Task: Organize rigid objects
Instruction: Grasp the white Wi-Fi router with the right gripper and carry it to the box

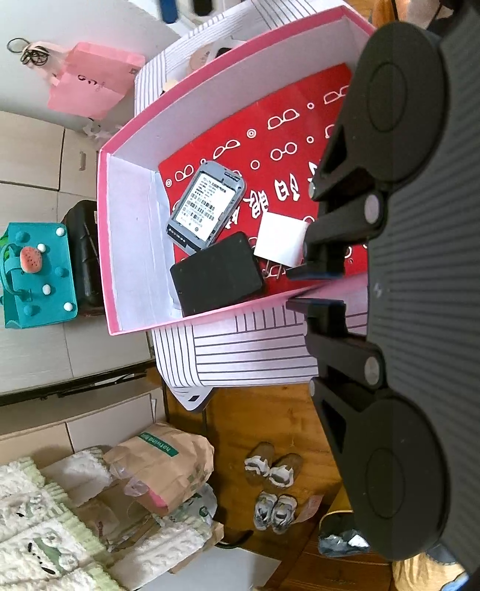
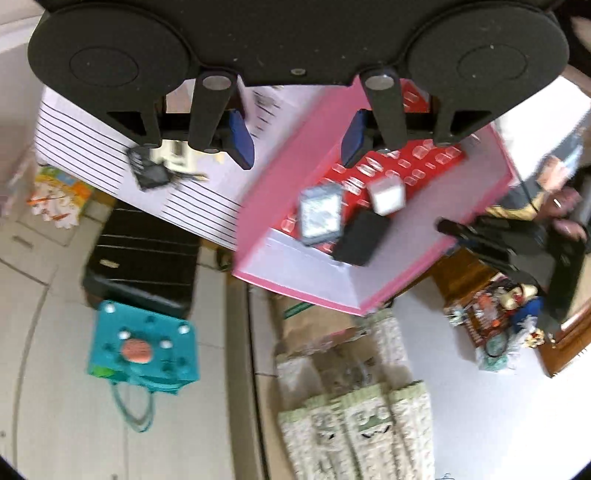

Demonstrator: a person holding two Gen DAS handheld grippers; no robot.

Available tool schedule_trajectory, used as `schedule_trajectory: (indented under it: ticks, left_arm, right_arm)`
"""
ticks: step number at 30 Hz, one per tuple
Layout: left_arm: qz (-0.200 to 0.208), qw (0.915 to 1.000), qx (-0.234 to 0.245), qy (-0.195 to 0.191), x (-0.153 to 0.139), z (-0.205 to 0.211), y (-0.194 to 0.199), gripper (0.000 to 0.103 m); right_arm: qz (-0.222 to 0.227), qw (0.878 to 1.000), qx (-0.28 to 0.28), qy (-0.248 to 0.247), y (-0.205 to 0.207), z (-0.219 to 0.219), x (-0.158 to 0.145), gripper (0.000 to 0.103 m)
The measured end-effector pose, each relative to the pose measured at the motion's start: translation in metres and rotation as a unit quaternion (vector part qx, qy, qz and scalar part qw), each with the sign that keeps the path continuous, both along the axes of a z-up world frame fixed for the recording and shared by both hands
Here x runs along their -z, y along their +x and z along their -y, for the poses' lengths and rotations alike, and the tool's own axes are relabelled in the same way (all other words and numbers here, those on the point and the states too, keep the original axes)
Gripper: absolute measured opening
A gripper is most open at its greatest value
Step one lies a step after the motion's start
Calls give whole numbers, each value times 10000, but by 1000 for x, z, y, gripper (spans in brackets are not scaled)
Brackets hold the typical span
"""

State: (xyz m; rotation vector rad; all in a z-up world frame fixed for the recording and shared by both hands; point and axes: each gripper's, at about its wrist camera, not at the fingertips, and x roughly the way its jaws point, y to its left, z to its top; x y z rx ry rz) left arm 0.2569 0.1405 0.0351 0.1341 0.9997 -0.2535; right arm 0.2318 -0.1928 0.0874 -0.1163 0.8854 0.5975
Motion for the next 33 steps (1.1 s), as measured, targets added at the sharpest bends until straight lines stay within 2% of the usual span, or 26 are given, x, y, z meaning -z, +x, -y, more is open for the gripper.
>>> schedule_trajectory:
  ticks: [3, 8, 11, 15, 18, 21, 27, 30, 33]
  left_arm:
    - [-13, 9999, -64, -108, 0, -4, 1, 9]
    - [11, 9998, -141, -124, 2, -2, 1, 9]
    - [17, 9996, -223, -189, 3, -4, 2, 9]
    - [-9, 9991, -343, -249, 4, -5, 3, 9]
    - [3, 9990, -395, -229, 4, -3, 1, 9]
    - [42, 9989, -421, -210, 4, -2, 0, 9]
    - [13, 9986, -468, -233, 4, -2, 1, 9]
    - [12, 9985, -489, -231, 5, -2, 2, 9]
    - [-1, 9984, -510, -263, 5, -3, 3, 9]
  right_arm:
    - [125, 9991, -13, -411, -7, 4, 25, 59]
    - [599, 9909, -326, -1161, -8, -3, 54, 59]
    - [807, 9838, -557, -1503, -3, -11, 69, 66]
    - [830, 9804, -651, -1665, 2, -13, 86, 66]
    - [634, 9787, -677, -1831, 7, -12, 101, 65]
    - [534, 9815, -654, -1718, 10, -7, 104, 67]
    - [713, 9788, -652, -1807, 9, -12, 109, 69]
    - [1019, 9727, -636, -1984, 7, -18, 117, 70]
    - [1252, 9664, -693, -2135, -1, -24, 120, 64]
